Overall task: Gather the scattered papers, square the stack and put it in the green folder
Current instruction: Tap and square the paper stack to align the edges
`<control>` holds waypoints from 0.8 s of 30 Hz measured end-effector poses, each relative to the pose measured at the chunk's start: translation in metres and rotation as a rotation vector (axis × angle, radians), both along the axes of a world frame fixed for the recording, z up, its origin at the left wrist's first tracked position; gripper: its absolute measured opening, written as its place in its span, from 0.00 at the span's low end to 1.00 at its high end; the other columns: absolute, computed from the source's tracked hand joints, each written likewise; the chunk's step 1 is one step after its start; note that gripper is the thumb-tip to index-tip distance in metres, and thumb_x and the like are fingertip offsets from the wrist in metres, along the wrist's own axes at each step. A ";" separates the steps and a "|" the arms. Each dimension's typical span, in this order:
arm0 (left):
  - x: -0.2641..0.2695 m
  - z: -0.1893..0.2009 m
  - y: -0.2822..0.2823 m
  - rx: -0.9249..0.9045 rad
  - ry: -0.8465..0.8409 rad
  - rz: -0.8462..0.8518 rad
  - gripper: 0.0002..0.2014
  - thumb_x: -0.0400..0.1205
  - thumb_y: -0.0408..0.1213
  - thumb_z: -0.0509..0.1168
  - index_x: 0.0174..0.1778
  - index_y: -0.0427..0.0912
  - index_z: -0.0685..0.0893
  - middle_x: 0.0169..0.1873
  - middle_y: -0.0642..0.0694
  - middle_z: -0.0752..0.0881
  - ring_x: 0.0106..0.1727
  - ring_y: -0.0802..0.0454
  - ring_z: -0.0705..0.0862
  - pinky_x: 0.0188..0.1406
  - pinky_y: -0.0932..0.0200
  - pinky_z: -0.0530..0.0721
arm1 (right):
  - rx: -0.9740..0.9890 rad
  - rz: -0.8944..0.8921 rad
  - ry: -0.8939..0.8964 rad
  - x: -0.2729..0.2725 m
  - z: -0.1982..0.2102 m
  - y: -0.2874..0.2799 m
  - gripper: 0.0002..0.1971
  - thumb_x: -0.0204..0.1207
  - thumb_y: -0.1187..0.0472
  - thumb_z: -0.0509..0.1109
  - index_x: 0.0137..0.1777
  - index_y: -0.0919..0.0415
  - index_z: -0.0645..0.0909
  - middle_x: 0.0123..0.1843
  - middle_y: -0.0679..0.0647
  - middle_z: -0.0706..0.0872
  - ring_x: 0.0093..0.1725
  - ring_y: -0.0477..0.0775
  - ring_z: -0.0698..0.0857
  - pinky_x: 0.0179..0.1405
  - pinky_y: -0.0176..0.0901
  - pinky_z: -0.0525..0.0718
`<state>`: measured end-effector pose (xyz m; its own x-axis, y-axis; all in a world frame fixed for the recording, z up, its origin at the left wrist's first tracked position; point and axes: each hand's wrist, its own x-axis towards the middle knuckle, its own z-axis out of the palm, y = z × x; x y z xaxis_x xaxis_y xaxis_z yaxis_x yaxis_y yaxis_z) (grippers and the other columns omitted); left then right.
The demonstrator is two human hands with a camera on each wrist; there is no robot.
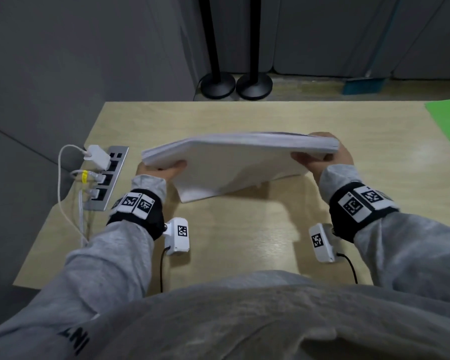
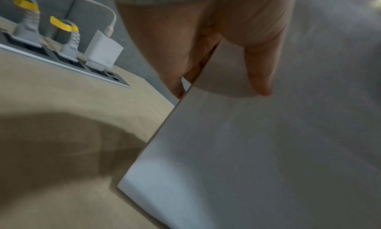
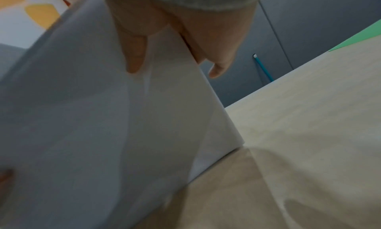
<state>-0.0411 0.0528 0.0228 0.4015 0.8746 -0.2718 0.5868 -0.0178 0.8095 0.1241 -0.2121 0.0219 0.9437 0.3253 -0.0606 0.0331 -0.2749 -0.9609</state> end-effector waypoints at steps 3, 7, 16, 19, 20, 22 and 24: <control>0.002 0.005 0.007 0.032 -0.061 0.014 0.28 0.68 0.47 0.78 0.60 0.38 0.82 0.52 0.43 0.87 0.54 0.45 0.85 0.54 0.60 0.80 | 0.090 -0.070 -0.006 0.001 0.011 0.003 0.11 0.70 0.62 0.78 0.50 0.51 0.81 0.40 0.47 0.86 0.36 0.39 0.84 0.39 0.29 0.81; 0.000 0.012 0.004 0.047 -0.048 -0.060 0.26 0.70 0.42 0.78 0.62 0.38 0.81 0.49 0.48 0.84 0.50 0.50 0.82 0.50 0.61 0.79 | 0.097 -0.054 0.013 0.002 0.010 0.001 0.21 0.68 0.60 0.80 0.59 0.53 0.78 0.45 0.44 0.85 0.40 0.32 0.85 0.40 0.27 0.82; -0.004 0.036 -0.022 0.071 0.055 0.048 0.32 0.75 0.51 0.72 0.71 0.39 0.74 0.61 0.43 0.82 0.67 0.43 0.78 0.40 0.77 0.62 | 0.162 -0.118 -0.023 0.001 0.015 0.005 0.15 0.72 0.62 0.77 0.57 0.54 0.81 0.44 0.44 0.86 0.35 0.25 0.83 0.39 0.22 0.80; -0.001 0.007 -0.003 0.010 0.128 0.036 0.58 0.49 0.76 0.73 0.72 0.44 0.73 0.66 0.45 0.80 0.64 0.46 0.79 0.59 0.66 0.69 | 0.029 0.013 -0.033 0.000 0.007 0.005 0.21 0.71 0.62 0.78 0.63 0.55 0.77 0.48 0.46 0.83 0.44 0.34 0.84 0.39 0.15 0.76; 0.000 0.007 -0.006 0.001 0.140 0.032 0.59 0.48 0.77 0.72 0.72 0.44 0.73 0.66 0.43 0.80 0.62 0.46 0.79 0.60 0.60 0.70 | -0.039 0.058 -0.024 -0.001 0.006 0.006 0.21 0.71 0.61 0.77 0.63 0.55 0.78 0.49 0.49 0.83 0.47 0.44 0.84 0.39 0.17 0.76; 0.002 -0.002 -0.005 -0.022 0.167 0.057 0.46 0.64 0.63 0.75 0.73 0.43 0.71 0.63 0.42 0.80 0.57 0.46 0.78 0.58 0.58 0.71 | -0.167 0.079 -0.026 0.001 0.007 0.007 0.16 0.74 0.57 0.74 0.62 0.55 0.80 0.48 0.52 0.83 0.48 0.53 0.82 0.44 0.31 0.77; 0.002 0.000 -0.005 0.010 0.125 0.050 0.40 0.66 0.57 0.76 0.71 0.44 0.74 0.57 0.43 0.83 0.46 0.48 0.79 0.49 0.61 0.73 | -0.081 0.012 -0.017 0.002 0.010 0.007 0.13 0.75 0.58 0.74 0.60 0.55 0.82 0.46 0.51 0.84 0.43 0.49 0.83 0.45 0.36 0.77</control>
<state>-0.0388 0.0480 0.0225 0.3204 0.8956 -0.3086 0.6837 0.0069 0.7297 0.1264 -0.2053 0.0322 0.9407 0.3316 -0.0716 0.0527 -0.3515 -0.9347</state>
